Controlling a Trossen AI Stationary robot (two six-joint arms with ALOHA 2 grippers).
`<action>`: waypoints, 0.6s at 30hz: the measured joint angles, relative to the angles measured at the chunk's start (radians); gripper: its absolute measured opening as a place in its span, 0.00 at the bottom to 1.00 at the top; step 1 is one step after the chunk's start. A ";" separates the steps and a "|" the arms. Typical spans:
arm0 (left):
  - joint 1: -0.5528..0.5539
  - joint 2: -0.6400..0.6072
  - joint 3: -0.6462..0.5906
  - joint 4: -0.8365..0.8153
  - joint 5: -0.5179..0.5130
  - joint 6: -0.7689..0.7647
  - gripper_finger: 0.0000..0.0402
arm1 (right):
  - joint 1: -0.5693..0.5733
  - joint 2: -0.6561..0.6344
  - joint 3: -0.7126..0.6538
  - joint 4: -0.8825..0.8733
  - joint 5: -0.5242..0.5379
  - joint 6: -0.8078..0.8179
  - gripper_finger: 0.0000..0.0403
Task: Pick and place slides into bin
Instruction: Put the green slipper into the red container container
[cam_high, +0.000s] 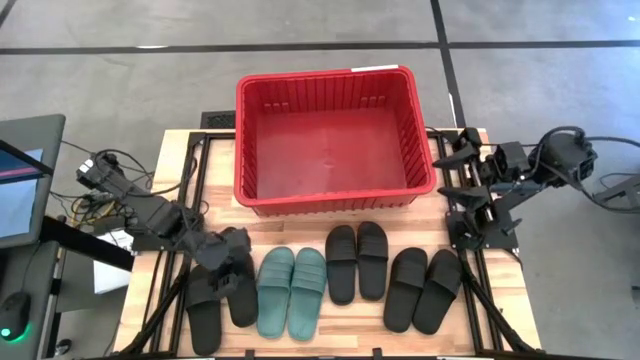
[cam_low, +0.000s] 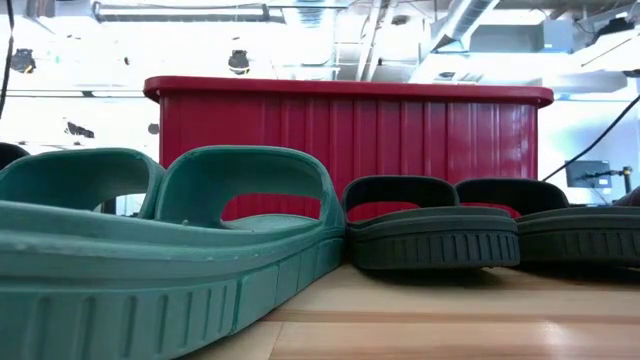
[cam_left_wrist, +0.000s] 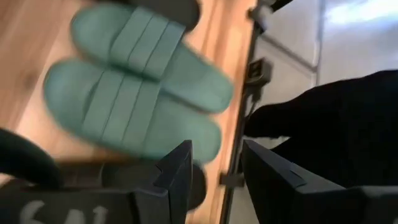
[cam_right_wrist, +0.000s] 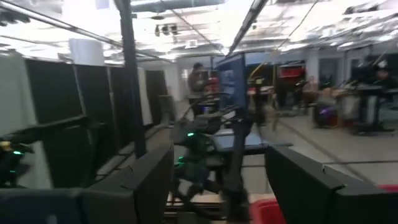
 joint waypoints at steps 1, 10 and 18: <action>-0.013 0.000 0.000 -0.010 -0.012 -0.022 0.30 | 0.005 -0.001 0.000 0.000 0.001 -0.007 0.59; -0.034 0.002 0.001 -0.026 -0.125 -0.070 0.28 | 0.011 0.021 0.001 0.134 -0.005 0.108 0.59; -0.021 0.002 0.001 -0.028 -0.092 0.074 0.28 | 0.005 0.077 -0.002 0.070 0.061 0.164 0.59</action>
